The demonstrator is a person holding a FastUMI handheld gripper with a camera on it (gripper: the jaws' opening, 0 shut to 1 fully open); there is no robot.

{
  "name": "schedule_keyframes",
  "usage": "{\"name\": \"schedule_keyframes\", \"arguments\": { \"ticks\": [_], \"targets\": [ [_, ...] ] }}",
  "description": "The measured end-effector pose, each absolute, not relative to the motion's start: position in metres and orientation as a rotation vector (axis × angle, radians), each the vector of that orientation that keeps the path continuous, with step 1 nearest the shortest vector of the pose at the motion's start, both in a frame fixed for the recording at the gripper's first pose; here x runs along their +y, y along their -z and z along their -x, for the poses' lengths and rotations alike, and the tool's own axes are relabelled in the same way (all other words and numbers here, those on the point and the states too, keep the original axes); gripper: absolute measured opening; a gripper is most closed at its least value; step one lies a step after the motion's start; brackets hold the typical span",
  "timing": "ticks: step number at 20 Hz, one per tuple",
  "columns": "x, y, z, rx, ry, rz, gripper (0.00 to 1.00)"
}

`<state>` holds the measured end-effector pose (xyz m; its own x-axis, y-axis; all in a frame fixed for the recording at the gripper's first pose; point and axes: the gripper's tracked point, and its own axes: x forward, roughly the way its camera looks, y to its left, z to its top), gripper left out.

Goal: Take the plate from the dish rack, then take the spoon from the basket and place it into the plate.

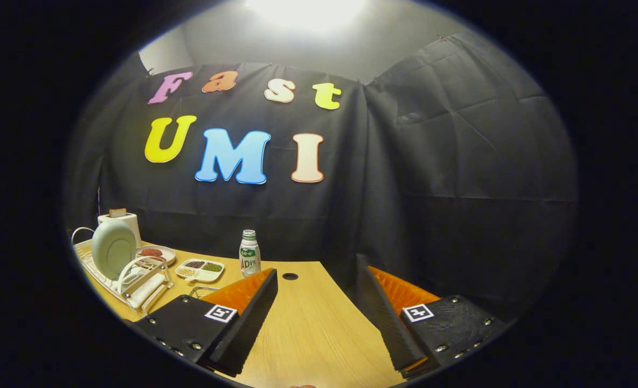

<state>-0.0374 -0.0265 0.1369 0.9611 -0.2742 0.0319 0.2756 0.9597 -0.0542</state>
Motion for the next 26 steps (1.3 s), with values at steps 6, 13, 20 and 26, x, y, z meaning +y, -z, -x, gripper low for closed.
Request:
{"name": "schedule_keyframes", "arguments": {
  "ticks": [6, 13, 20, 26],
  "targets": [
    [0.062, -0.161, 0.067, 0.036, 0.224, 0.034, 0.96],
    [0.198, -0.183, 0.024, 0.040, 0.062, -0.038, 0.96],
    [0.309, -0.159, -0.042, 0.154, -0.089, -0.105, 0.96],
    [0.368, -0.125, -0.089, 0.258, -0.135, -0.186, 0.97]
  ]
}}
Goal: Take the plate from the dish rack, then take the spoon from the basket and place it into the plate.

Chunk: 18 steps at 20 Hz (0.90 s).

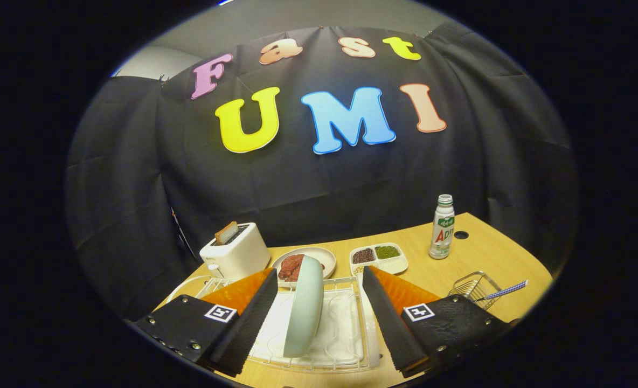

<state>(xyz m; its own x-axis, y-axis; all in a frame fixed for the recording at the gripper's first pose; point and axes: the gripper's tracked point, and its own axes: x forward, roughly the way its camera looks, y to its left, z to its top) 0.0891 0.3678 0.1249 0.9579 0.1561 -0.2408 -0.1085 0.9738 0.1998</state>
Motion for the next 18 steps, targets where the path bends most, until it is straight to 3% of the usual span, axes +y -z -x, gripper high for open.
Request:
{"name": "schedule_keyframes", "arguments": {
  "ticks": [6, 8, 10, 11, 13, 18],
  "targets": [
    [0.393, -0.074, -0.117, 0.462, -0.158, -0.237, 0.97],
    [0.395, -0.064, -0.119, 0.506, -0.153, -0.248, 0.88],
    [0.398, -0.052, -0.124, 0.550, -0.150, -0.260, 0.86],
    [0.399, -0.048, -0.123, 0.571, -0.150, -0.265, 0.79],
    [0.398, -0.046, -0.121, 0.599, -0.125, -0.241, 0.45],
    [0.384, -0.042, -0.124, 0.643, 0.001, -0.156, 0.32]
  ]
}}
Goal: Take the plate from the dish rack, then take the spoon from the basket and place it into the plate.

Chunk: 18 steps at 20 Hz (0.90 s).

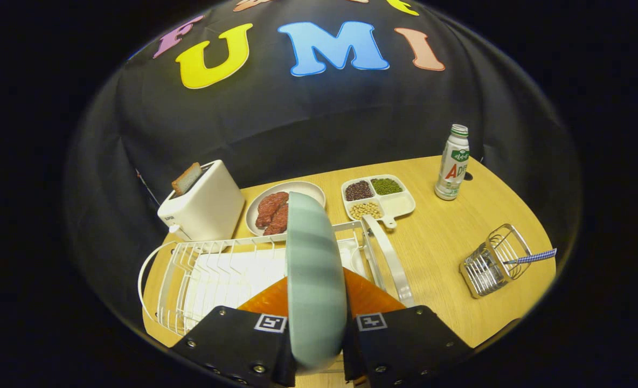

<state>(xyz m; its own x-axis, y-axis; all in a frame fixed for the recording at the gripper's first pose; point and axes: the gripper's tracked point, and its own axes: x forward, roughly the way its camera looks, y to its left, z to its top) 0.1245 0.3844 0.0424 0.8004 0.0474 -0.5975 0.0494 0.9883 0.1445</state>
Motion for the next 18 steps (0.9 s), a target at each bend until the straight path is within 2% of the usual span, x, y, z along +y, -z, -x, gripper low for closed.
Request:
{"name": "schedule_keyframes", "arguments": {
  "ticks": [10, 18],
  "targets": [
    [0.393, -0.088, -0.122, 0.577, 0.192, 0.179, 0.30],
    [0.407, -0.125, -0.087, 0.509, 0.216, 0.308, 0.29]
  ]
}}
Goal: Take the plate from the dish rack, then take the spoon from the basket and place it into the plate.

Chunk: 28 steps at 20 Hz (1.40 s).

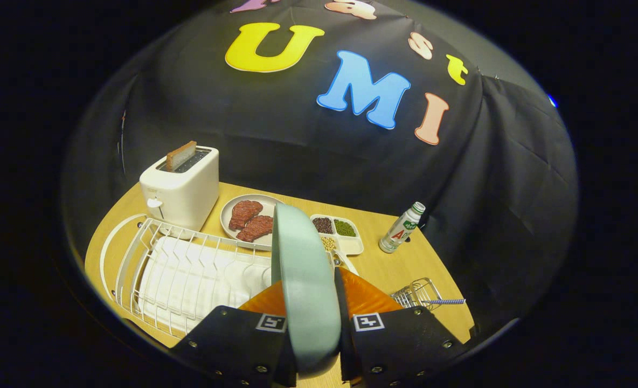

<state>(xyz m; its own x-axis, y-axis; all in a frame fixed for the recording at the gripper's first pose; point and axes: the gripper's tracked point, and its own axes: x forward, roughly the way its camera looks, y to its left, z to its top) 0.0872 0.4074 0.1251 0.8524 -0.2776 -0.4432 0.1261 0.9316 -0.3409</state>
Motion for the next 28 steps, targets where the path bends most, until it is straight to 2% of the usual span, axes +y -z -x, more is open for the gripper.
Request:
{"name": "schedule_keyframes", "arguments": {
  "ticks": [6, 15, 22, 28],
  "targets": [
    [0.397, -0.153, -0.029, 0.452, 0.239, 0.304, 0.29],
    [0.373, -0.101, 0.065, 0.519, 0.190, 0.273, 0.29],
    [0.371, -0.040, 0.102, 0.629, 0.105, 0.130, 0.29],
    [0.396, 0.002, 0.106, 0.707, -0.058, -0.127, 0.29]
  ]
}}
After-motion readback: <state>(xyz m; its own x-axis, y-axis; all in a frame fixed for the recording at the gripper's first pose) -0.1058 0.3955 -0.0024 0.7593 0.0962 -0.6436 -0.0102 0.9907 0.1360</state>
